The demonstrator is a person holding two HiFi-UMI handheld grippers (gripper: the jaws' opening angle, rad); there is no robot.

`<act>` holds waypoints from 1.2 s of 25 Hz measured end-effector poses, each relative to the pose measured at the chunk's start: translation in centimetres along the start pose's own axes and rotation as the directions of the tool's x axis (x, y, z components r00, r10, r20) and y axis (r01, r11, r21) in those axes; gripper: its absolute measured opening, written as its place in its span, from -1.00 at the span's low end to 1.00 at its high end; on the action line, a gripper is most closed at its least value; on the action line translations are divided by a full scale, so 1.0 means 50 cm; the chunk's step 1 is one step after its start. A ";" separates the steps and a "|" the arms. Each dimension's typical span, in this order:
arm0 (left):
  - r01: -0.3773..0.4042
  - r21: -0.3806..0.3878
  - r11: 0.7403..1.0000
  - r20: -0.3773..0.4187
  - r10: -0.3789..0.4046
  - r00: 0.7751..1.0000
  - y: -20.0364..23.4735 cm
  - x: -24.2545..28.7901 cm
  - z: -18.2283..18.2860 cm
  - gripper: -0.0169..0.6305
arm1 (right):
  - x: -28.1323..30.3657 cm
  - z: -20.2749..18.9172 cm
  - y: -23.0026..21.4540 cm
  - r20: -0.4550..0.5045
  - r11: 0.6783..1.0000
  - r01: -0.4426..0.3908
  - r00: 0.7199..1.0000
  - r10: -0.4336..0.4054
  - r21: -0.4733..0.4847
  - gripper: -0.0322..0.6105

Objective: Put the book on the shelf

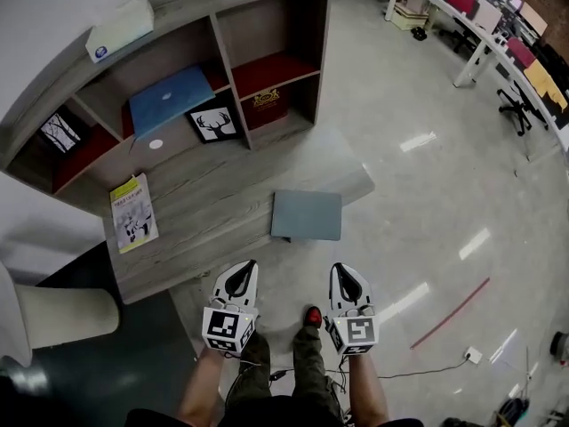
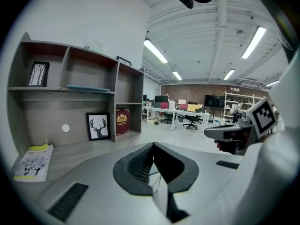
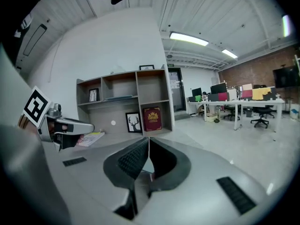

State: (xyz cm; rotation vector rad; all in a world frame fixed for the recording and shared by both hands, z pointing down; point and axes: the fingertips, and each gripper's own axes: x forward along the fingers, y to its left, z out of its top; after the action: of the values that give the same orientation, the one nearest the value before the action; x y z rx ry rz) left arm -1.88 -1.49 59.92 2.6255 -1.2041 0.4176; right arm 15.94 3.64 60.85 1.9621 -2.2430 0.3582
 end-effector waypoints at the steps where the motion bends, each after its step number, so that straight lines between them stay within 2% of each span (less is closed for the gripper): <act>1: -0.004 0.001 1.000 -0.005 0.004 1.000 -0.001 0.008 -0.008 -0.93 | 0.005 -0.012 -0.008 -0.006 1.000 -0.001 1.000 0.001 0.000 -0.80; 14: 0.013 0.021 1.000 -0.062 -0.011 0.998 -0.016 0.113 -0.130 -0.93 | 0.087 -0.156 -0.055 -0.062 0.999 -0.036 0.997 0.035 -0.023 -0.80; 16: 0.022 0.017 1.000 -0.072 -0.020 0.997 -0.019 0.121 -0.141 -0.93 | 0.099 -0.167 -0.054 -0.070 0.998 -0.036 0.997 0.033 -0.046 -0.80; 19: 0.020 0.003 1.000 -0.091 -0.020 0.996 -0.015 0.123 -0.161 -0.93 | 0.114 -0.189 -0.052 -0.088 0.991 -0.035 0.996 0.024 -0.132 -0.79; 24: -0.006 -0.013 1.000 -0.119 0.004 0.993 0.007 0.116 -0.192 -0.93 | 0.151 -0.208 -0.037 -0.134 0.955 -0.072 0.990 0.034 -0.288 -0.79; 27: -0.012 -0.029 1.000 -0.126 0.008 0.992 0.014 0.114 -0.197 -0.93 | 0.170 -0.221 -0.038 -0.181 0.918 -0.089 0.983 0.019 -0.386 -0.62; 30: -0.010 -0.033 0.999 -0.132 0.006 0.991 0.018 0.114 -0.203 -0.93 | 0.193 -0.238 -0.038 -0.194 0.865 -0.104 0.981 0.008 -0.491 -0.48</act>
State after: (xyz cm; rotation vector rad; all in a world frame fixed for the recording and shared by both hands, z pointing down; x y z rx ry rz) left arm -0.67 -2.84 71.46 2.5219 -1.1698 0.5579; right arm 15.86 -2.62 74.97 1.5273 -2.0157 -0.0403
